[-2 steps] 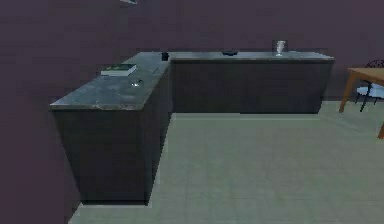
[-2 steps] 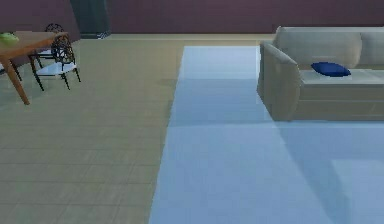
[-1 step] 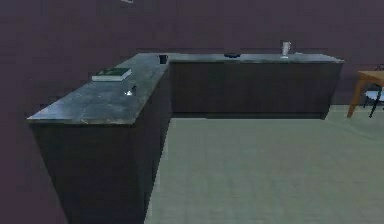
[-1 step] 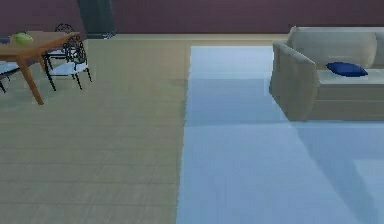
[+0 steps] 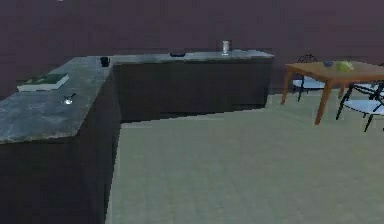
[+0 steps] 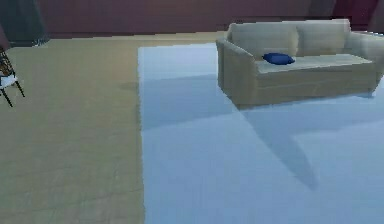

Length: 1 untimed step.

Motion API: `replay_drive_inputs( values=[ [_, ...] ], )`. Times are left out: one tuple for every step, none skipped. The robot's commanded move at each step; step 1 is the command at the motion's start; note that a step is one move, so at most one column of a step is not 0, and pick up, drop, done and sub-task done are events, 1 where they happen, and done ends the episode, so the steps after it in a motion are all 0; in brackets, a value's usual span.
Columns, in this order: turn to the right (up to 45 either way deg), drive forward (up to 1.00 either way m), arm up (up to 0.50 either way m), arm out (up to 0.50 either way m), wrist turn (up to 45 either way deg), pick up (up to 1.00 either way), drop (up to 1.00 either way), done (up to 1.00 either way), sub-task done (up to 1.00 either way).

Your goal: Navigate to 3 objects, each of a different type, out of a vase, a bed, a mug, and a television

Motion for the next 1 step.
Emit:
replay_drive_inputs(
  values=[
    [0.0, 0.80, 0.00, 0.00, 0.0, 0.00, 0.00, 0.00, 0.00]
  ],
)
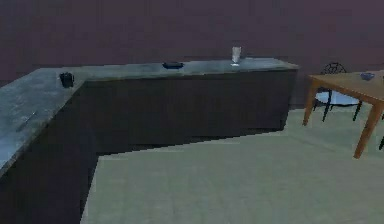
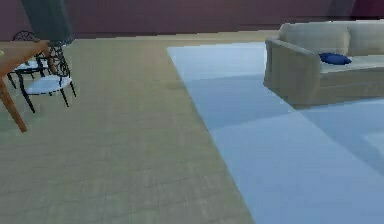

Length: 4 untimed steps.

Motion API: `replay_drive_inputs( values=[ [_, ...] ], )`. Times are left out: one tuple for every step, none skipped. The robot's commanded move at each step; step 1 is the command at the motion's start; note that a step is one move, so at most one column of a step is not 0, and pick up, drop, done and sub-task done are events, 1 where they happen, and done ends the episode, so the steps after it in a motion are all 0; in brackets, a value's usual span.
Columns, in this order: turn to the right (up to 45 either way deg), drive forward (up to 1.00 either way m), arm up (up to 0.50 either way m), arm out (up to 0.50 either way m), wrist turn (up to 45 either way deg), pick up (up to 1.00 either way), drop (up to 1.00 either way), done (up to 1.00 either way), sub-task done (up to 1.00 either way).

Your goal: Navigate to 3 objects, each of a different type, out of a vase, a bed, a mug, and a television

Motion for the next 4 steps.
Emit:
replay_drive_inputs(
  values=[
    [-9.0, 0.00, 0.00, 0.00, 0.0, 0.00, 0.00, 0.00, 0.00],
    [0.0, 1.00, 0.00, 0.00, 0.0, 0.00, 0.00, 0.00, 0.00],
    [-27.0, 0.00, 0.00, 0.00, 0.0, 0.00, 0.00, 0.00, 0.00],
    [0.0, 0.10, 0.00, 0.00, 0.0, 0.00, 0.00, 0.00, 0.00]
  ],
)
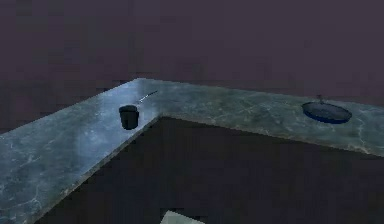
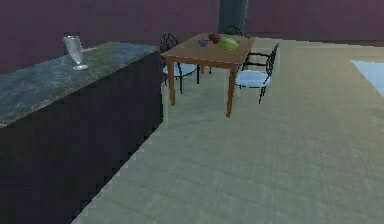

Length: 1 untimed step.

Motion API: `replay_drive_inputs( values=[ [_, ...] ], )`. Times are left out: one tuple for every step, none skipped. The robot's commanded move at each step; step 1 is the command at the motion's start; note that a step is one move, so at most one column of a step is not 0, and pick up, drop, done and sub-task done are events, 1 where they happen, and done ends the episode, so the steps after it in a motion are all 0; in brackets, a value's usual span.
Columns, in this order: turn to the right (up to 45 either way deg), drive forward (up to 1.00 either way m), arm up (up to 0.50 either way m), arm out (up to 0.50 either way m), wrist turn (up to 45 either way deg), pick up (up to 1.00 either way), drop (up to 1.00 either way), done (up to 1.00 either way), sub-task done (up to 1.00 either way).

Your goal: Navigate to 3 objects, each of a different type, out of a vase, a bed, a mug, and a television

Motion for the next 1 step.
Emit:
replay_drive_inputs(
  values=[
    [-18.0, 0.00, 0.00, 0.00, 0.0, 0.00, 0.00, 0.00, 0.00]
  ],
)
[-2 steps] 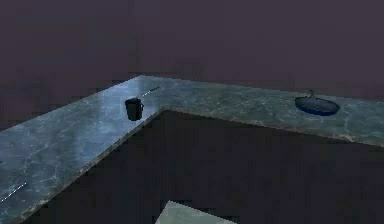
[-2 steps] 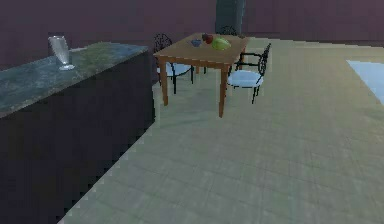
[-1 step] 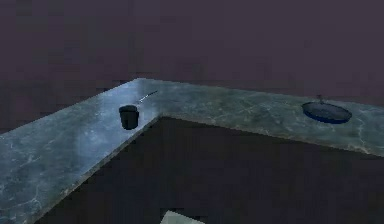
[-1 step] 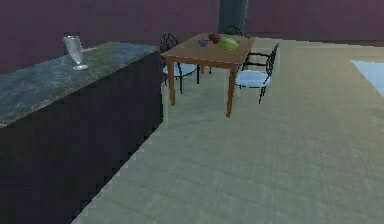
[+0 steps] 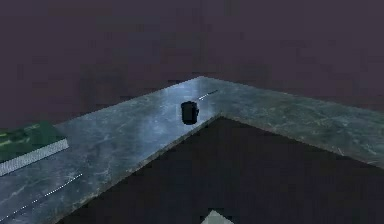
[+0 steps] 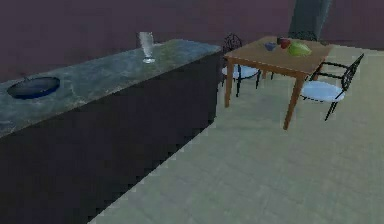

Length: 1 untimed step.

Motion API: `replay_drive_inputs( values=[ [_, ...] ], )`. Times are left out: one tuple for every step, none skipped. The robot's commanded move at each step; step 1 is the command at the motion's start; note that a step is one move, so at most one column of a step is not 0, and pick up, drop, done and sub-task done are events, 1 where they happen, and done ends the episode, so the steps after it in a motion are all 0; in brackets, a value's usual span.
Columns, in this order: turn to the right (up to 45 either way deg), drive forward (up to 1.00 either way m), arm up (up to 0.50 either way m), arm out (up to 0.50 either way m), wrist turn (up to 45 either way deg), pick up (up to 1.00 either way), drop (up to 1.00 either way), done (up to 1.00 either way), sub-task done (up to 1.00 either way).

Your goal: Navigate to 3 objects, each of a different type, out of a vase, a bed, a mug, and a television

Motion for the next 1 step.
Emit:
replay_drive_inputs(
  values=[
    [0.0, 0.00, 0.00, 0.00, 0.0, 0.00, 0.00, 1.00, 0.00]
  ],
)
